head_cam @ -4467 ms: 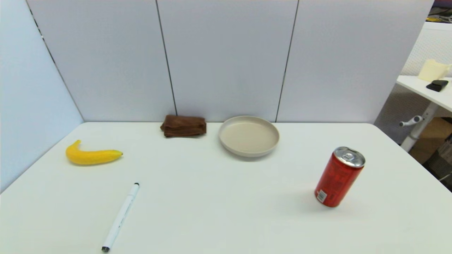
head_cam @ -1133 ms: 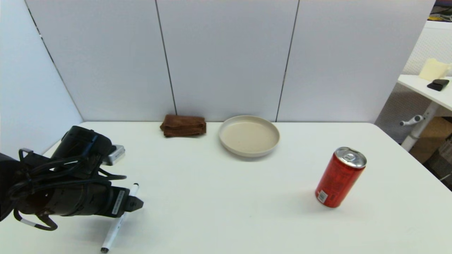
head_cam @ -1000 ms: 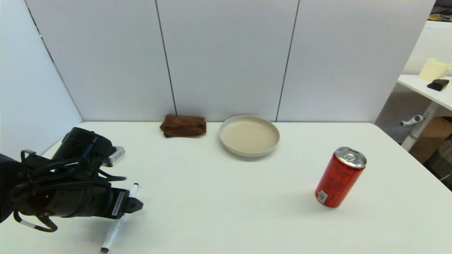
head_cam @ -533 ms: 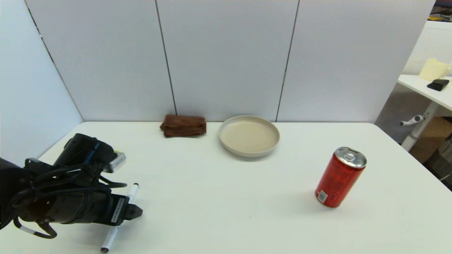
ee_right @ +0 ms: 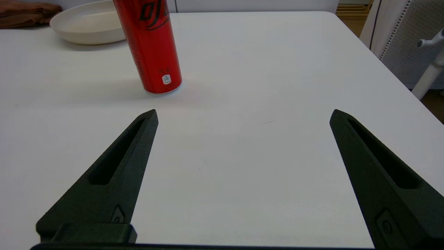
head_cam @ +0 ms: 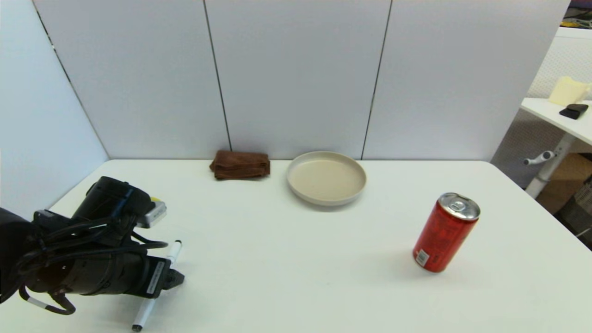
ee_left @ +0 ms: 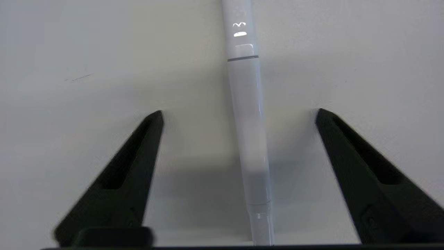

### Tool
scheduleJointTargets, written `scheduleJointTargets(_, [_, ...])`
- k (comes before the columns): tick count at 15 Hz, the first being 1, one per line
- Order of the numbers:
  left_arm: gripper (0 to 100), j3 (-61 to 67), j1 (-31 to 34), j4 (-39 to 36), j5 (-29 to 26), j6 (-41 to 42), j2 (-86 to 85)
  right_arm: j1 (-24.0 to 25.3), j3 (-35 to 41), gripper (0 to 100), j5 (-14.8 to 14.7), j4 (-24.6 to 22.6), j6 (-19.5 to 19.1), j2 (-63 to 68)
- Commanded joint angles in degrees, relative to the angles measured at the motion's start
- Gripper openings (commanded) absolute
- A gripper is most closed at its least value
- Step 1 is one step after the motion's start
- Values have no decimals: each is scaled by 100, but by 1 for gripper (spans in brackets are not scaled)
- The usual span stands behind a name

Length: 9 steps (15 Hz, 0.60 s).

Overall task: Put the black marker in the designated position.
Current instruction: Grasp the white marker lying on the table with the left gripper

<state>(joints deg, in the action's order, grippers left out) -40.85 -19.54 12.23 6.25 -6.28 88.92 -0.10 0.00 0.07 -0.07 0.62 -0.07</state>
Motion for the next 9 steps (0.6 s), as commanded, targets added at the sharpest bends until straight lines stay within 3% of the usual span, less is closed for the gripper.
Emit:
scheduleJointTargets(1, [0, 130, -32, -133, 7, -5, -6, 1, 0, 100, 1, -1, -1, 7])
scheduleJointTargets(9, [0, 209, -32, -309, 7, -5, -41, 1, 0, 100, 1, -1, -1, 7])
